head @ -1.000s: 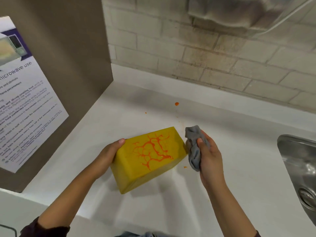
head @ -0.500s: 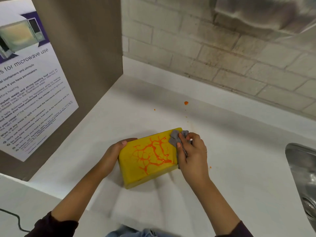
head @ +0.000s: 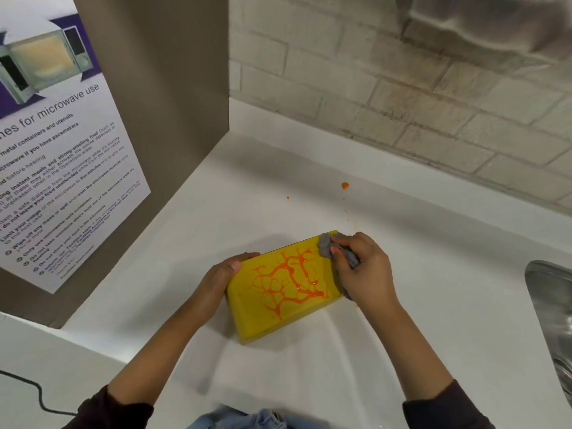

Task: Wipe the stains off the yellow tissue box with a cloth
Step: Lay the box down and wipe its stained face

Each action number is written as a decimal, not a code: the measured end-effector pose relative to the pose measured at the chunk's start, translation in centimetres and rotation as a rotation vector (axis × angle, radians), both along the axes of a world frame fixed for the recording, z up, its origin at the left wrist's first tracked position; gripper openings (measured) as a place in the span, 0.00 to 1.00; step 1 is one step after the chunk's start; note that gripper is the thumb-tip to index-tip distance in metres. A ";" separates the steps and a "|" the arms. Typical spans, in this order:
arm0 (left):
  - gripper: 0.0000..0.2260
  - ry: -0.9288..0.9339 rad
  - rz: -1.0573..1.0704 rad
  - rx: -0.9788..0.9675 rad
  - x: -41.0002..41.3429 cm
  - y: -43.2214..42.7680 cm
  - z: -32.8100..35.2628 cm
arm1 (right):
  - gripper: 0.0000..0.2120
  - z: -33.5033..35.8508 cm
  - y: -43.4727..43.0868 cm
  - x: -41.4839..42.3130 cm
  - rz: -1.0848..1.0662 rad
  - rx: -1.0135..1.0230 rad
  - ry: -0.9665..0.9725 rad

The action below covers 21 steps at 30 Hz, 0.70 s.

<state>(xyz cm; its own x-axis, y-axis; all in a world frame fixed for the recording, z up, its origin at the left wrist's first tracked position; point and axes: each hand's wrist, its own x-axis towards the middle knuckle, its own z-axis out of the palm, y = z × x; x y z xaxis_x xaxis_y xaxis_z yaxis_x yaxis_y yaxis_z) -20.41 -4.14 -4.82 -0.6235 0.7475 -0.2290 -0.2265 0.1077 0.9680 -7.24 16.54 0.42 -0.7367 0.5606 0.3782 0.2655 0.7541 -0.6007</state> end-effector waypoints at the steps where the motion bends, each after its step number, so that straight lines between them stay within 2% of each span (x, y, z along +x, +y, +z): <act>1: 0.24 -0.004 -0.002 0.008 0.0 0.0 0.0 | 0.04 0.0 -0.2 -0.3 -0.066 -0.040 0.008; 3: 0.26 -0.010 0.001 0.025 0.0 0.1 -0.1 | 0.04 0.0 -0.7 -1.2 -0.188 -0.110 0.011; 5: 0.27 -0.012 0.009 0.028 0.1 0.1 -0.2 | 0.05 0.1 -1.4 -2.0 -0.199 -0.083 -0.003; 10: 0.33 -0.037 0.026 -0.002 0.1 0.1 -0.4 | 0.06 0.3 -2.8 -1.0 0.062 0.034 0.004; 12: 0.34 -0.046 0.031 -0.003 0.0 0.0 -0.4 | 0.06 0.3 -2.2 -0.2 0.098 0.048 0.007; 18: 0.31 -0.041 0.012 -0.015 0.0 -0.2 -0.2 | 0.06 0.3 -1.8 -1.3 -0.185 -0.087 -0.042; 21: 0.27 -0.042 -0.002 -0.014 0.0 -0.1 -0.2 | 0.08 0.3 -3.2 -2.5 -0.142 -0.060 -0.028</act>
